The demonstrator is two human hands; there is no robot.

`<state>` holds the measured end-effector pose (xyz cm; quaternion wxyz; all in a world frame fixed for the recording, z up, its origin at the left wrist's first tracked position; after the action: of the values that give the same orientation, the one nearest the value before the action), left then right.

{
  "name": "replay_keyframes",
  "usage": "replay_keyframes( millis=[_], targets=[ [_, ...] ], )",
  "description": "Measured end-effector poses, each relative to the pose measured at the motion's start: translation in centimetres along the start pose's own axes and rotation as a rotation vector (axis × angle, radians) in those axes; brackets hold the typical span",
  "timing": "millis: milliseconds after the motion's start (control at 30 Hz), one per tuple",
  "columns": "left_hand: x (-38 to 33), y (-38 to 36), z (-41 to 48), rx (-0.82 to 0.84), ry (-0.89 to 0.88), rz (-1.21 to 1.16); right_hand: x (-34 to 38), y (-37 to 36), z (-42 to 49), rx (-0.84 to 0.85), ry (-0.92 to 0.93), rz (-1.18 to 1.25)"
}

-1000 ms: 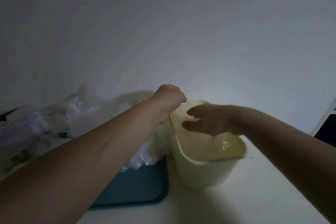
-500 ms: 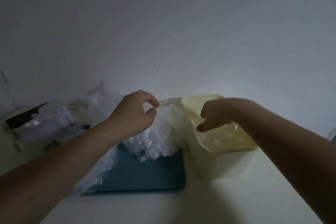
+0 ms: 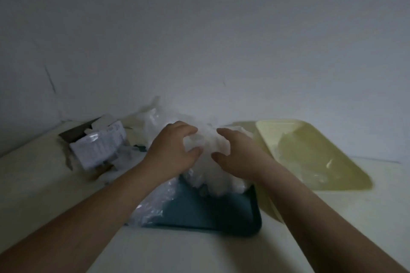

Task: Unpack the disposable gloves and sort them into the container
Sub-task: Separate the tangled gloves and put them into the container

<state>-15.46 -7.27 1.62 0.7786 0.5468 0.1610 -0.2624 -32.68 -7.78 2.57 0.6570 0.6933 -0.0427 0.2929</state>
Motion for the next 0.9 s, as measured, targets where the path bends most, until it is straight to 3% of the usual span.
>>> replay_keyframes(
  millis=[267,400,533,700,800,900],
  targets=[
    [5.0,4.0,-1.4,-0.317,0.121,-0.316,0.2,-2.9,4.0,-0.096,-0.052,0.154],
    [6.2,2.7,-1.3,-0.285,0.167,-0.423,0.1,-3.1,5.0,-0.103,-0.05,0.156],
    [6.3,0.9,-0.9,-0.205,0.137,-0.441,0.9,-3.0,4.4,-0.09,-0.004,-0.002],
    [6.0,0.3,-0.3,-0.227,0.084,-0.366,4.6,-0.7,2.7,-0.289,0.261,-0.023],
    [5.2,0.9,0.0,-0.226,0.057,-0.303,5.4,-1.5,2.2,-0.305,0.375,0.166],
    [5.0,1.5,0.0,-0.196,0.08,-0.367,4.9,-3.2,2.8,-0.191,0.304,0.357]
  ],
)
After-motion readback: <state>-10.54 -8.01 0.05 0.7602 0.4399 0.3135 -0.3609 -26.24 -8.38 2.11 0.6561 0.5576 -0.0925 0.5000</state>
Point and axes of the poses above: each hand's wrist, its own z-axis towards the middle knuckle, its own y-axis out of the back of the hand, x = y × z, the point moved 6 cm from there along z, towards the middle knuckle, and after that the axes turned 2 degrees about x, right-handed, at the moved point
